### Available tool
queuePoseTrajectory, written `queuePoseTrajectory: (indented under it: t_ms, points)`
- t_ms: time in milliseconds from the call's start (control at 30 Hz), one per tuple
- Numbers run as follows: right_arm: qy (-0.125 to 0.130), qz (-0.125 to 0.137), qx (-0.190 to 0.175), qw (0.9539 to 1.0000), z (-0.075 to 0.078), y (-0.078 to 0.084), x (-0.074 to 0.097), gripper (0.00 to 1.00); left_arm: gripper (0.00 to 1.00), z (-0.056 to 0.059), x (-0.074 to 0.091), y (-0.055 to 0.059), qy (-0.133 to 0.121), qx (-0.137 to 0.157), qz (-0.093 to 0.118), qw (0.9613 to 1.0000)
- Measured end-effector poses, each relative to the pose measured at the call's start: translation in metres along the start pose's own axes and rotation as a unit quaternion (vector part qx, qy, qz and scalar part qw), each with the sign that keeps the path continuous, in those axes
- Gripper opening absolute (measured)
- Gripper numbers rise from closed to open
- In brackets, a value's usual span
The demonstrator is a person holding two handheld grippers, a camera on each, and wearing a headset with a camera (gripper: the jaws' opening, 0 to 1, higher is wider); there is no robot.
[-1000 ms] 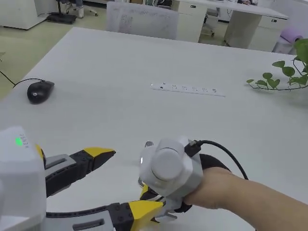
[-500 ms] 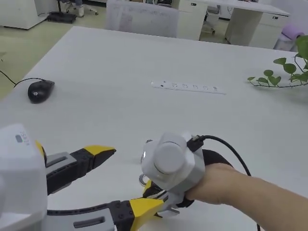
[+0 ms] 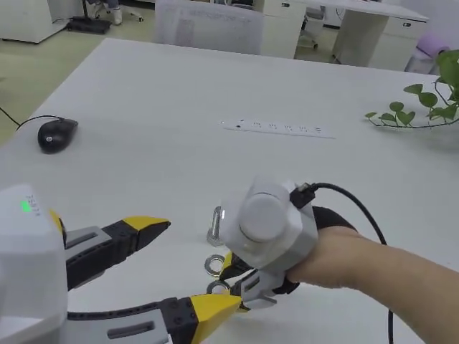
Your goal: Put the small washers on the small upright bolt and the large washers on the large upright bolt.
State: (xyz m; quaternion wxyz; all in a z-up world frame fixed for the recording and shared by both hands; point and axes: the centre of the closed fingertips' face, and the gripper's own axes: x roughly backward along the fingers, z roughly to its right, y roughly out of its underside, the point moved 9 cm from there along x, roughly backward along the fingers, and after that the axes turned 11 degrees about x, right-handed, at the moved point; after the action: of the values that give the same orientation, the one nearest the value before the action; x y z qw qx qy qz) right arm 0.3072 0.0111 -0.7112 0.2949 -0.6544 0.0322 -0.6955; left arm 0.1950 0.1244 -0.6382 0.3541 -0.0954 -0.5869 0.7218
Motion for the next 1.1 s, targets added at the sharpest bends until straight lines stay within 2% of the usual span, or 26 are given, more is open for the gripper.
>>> queuePoseTrajectory:
  t_ms: [100,267,467,733,867,967,1100]
  points:
    - [0.011,-0.003,0.005,0.9999,0.008,-0.002,0.011,0.22,0.64,0.001,-0.001,0.000,0.001,0.000,-0.001,1.0000]
    - [0.037,0.001,0.009,0.9993,0.031,-0.005,0.033,0.22,0.64,0.002,-0.002,0.000,0.004,-0.002,-0.002,1.0000]
    - [0.053,0.004,0.008,0.9986,0.055,-0.008,0.045,0.22,0.64,0.002,-0.002,0.000,0.005,-0.002,-0.003,1.0000]
    - [0.065,-0.005,0.009,0.9978,0.086,-0.009,0.044,0.22,0.64,0.003,-0.003,0.001,0.007,-0.001,-0.005,1.0000]
    - [0.064,-0.003,0.004,0.9979,0.087,-0.011,0.039,0.22,0.64,0.003,-0.005,0.003,0.009,0.000,-0.007,0.9999]
    - [0.056,-0.009,0.004,0.9984,0.087,-0.009,0.031,0.22,0.63,0.003,-0.006,0.003,0.011,0.000,-0.009,0.9999]
    - [0.059,-0.018,0.005,0.9981,0.091,-0.007,0.026,0.22,0.63,0.004,-0.008,0.003,0.014,0.000,-0.010,0.9998]
